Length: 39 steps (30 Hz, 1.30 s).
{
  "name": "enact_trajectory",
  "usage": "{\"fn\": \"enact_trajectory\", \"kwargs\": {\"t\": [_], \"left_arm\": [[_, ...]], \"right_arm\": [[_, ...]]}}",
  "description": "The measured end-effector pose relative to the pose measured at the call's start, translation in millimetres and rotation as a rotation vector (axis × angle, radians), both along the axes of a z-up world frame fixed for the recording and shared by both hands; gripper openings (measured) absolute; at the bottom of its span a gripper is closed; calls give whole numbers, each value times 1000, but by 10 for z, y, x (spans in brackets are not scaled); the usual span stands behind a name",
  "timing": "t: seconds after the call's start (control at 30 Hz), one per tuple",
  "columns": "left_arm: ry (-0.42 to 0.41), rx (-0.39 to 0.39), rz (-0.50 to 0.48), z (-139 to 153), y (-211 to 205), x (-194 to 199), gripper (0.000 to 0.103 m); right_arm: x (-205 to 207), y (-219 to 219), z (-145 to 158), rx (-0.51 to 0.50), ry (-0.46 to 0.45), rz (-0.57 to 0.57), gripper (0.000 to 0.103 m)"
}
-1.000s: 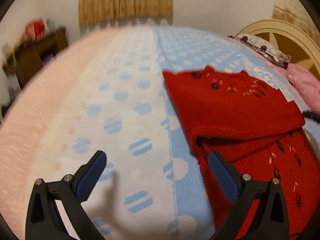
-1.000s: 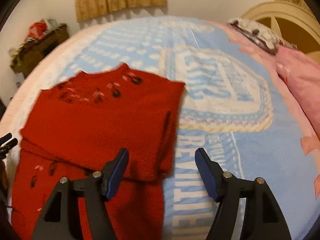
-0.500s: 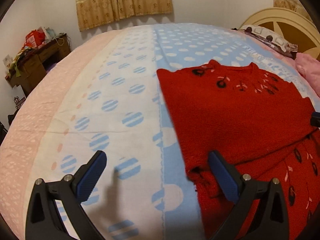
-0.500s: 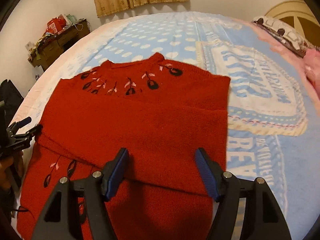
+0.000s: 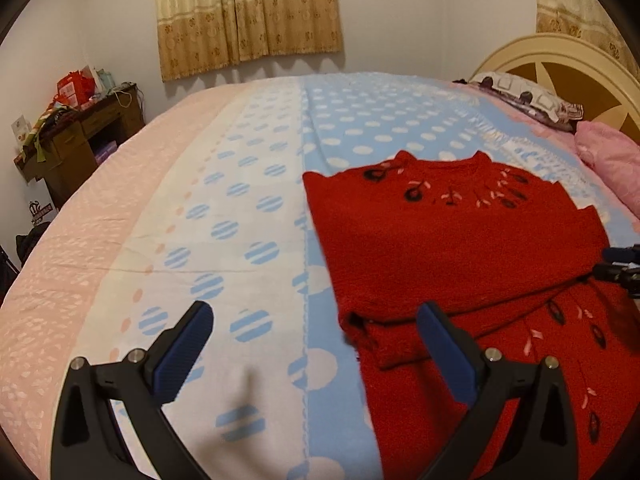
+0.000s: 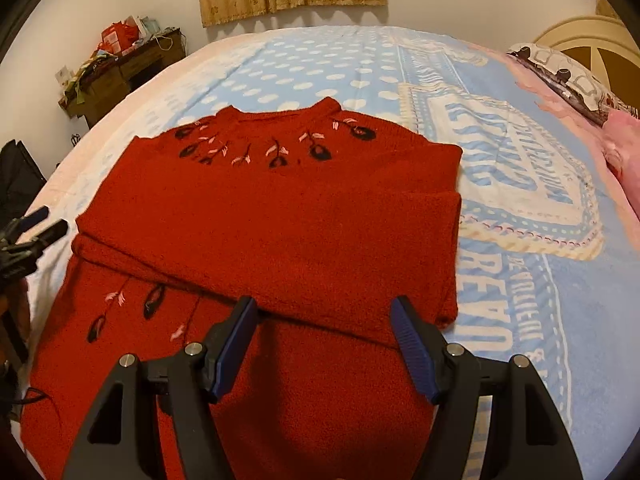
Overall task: Fold small clothes
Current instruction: 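Move both tools back to the hem of the red sweater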
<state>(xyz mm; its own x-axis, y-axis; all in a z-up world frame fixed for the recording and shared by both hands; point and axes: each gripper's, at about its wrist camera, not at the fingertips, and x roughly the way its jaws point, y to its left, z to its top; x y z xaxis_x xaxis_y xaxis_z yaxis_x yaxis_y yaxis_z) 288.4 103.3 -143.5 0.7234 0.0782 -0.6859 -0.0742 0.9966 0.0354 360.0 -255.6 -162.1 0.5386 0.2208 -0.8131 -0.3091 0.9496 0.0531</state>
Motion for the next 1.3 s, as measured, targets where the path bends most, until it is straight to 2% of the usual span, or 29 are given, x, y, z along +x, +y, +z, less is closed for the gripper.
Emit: {"fn": "enact_trajectory", "kwargs": {"t": [0.2,0.3,0.47,0.73,0.83,1.1,1.3], "left_arm": [[-30,-17,-16,153,-36,-174,103],[-58,-25,-30,261,-56,-324,103],[-107,-40,-44,416,-75,-612,103],[-150,-33,-45,507,-135,-1020,103],[-156,-44,-44,525,-125,-1175,103],[-157,6,-52,563,-123,-1537,103],[-149,7,-58,518,-122,-1857,103]], "right_arm": [[-66,-67,45,45,-7,-34,70],[-140,-40,38,16,-5,-32,70],[-334,-49,93,37,-20,-18,70],[-736,-68,171,64,-46,0,70],[-924,-53,219,53,-64,14,70],[-1397,-59,381,79,-102,52,70],[-1696,-45,370,86,-100,63,70]]}}
